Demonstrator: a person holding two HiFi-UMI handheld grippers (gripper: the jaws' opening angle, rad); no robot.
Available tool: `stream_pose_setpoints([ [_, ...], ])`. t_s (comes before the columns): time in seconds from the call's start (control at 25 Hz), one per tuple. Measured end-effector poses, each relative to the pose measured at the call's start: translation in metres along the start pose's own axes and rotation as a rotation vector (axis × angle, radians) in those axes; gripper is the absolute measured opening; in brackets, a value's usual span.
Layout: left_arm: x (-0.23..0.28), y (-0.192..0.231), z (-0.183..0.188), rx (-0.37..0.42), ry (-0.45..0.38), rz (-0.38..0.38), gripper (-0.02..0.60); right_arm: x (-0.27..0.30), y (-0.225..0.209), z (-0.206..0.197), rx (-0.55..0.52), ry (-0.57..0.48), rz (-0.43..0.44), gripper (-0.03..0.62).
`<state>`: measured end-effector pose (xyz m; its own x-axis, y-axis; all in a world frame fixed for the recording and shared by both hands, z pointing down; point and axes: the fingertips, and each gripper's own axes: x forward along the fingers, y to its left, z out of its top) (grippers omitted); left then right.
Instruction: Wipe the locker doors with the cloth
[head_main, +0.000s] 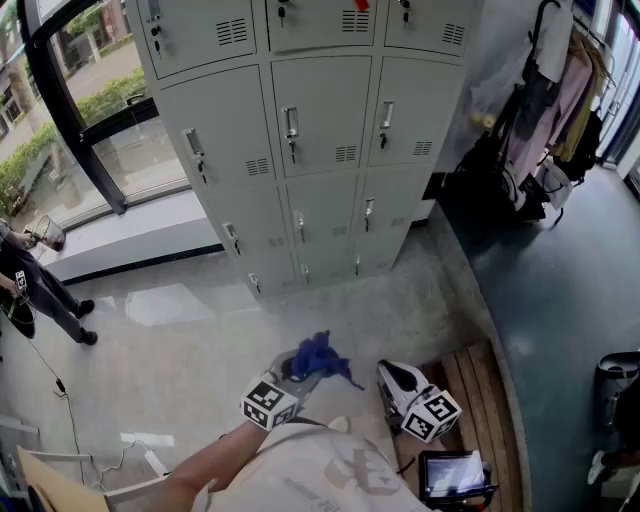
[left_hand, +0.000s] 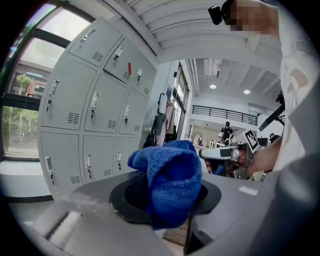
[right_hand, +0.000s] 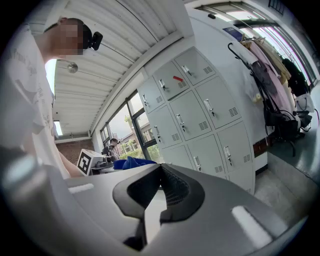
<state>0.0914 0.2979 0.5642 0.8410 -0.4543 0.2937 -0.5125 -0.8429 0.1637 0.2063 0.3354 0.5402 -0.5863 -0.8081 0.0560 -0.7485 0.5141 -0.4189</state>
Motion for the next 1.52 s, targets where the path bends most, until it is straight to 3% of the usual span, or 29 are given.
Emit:
stream_pose_setpoints([
  [0.4, 0.016, -0.012, -0.008, -0.033, 0.014, 0.057, 0.152, -0.014, -0.022, -0.006, 0.011, 0.038, 0.029, 0.003],
  [0.68, 0.023, 0.011, -0.011, -0.048, 0.026, 0.088, 0.152, 0.013, -0.037, -0.003, 0.019, 0.053, 0.057, 0.003],
  [1.08, 0.061, 0.073, 0.014, -0.087, -0.038, 0.082, 0.152, 0.070, -0.066, 0.027, -0.013, 0.098, 0.036, 0.003],
  [1.52, 0.050, 0.182, 0.050, -0.088, -0.073, 0.108, 0.152, 0.173, -0.075, 0.068, -0.076, 0.113, 0.021, 0.003],
])
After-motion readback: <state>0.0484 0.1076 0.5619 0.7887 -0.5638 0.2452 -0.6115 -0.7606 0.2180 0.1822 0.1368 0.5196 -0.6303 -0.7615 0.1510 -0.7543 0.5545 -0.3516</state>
